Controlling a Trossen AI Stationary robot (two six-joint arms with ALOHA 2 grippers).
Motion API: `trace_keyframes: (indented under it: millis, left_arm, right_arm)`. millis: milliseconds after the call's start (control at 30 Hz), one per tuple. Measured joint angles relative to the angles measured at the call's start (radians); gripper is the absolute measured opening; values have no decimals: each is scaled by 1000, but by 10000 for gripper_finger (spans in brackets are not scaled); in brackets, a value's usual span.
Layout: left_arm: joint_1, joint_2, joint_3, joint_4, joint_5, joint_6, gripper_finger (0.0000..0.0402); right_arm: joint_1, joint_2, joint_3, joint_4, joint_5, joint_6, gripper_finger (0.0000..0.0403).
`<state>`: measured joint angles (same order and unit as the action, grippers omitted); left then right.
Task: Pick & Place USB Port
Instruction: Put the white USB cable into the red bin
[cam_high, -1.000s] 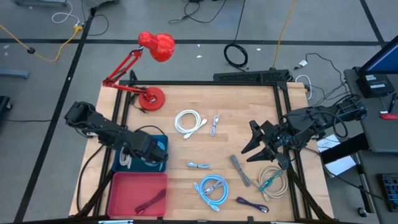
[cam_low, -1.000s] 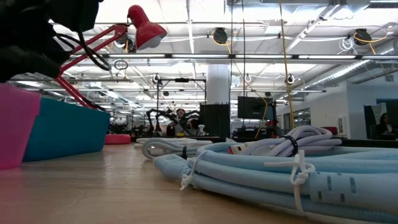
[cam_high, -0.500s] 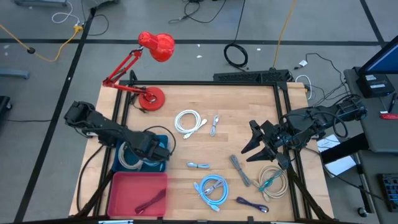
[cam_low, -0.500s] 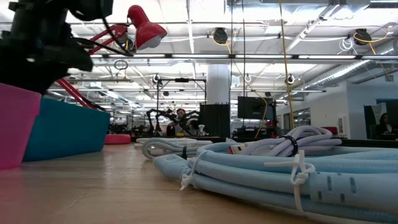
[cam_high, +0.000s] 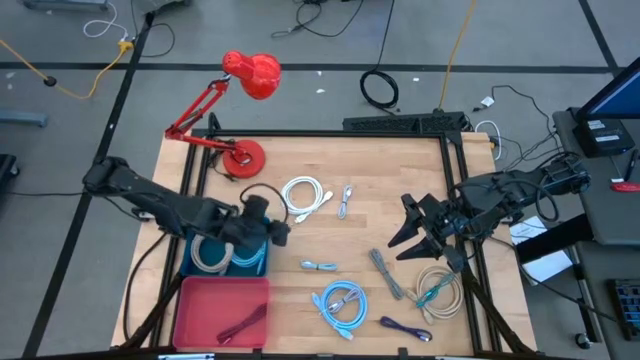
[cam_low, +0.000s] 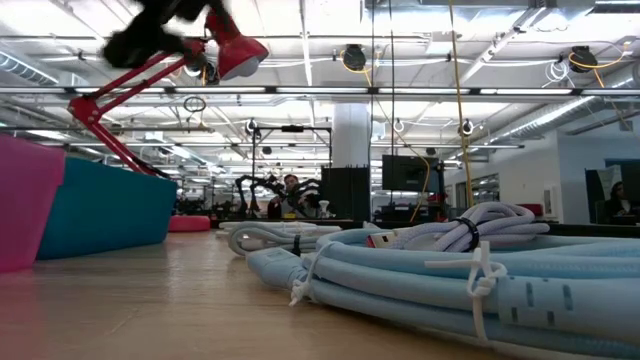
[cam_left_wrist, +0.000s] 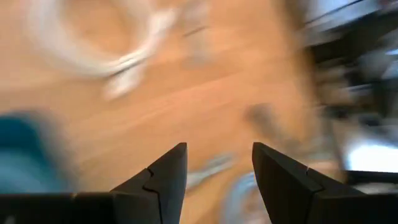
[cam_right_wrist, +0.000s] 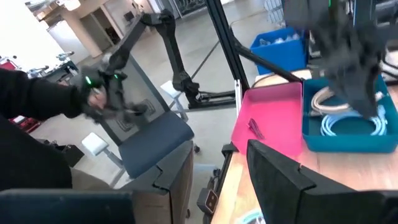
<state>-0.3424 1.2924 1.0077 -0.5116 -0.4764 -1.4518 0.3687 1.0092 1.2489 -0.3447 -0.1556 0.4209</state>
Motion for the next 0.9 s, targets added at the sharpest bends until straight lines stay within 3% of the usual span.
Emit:
trace_keyframes:
  millis: [133, 233, 333, 433, 600, 767, 900]
  left_arm:
    - [1, -19, 0, 369, -26, 208, 184]
    - [-8, -16, 0, 589, -26, 316, 184]
    - [-26, -18, 0, 724, -62, 360, 184]
    - [-57, -16, 0, 752, -129, 369, 184]
    - [-109, -16, 0, 731, -205, 380, 184]
    - [-126, -16, 1, 686, -206, 378, 184]
    - [-135, -16, 0, 677, -199, 404, 184]
  right_arm:
    - [0, 0, 0, -114, 14, -90, 141]
    - [-1, 6, -11, -251, 160, -136, 141]
    - [-33, 8, -63, -351, 441, 70, 141]
    - [-101, 19, -152, -340, 543, 246, 141]
    - [-220, 64, -353, -98, 520, 393, 141]
    - [-343, 190, -537, 386, 321, 599, 141]
    - [-411, 336, -556, 484, 233, 687, 141]
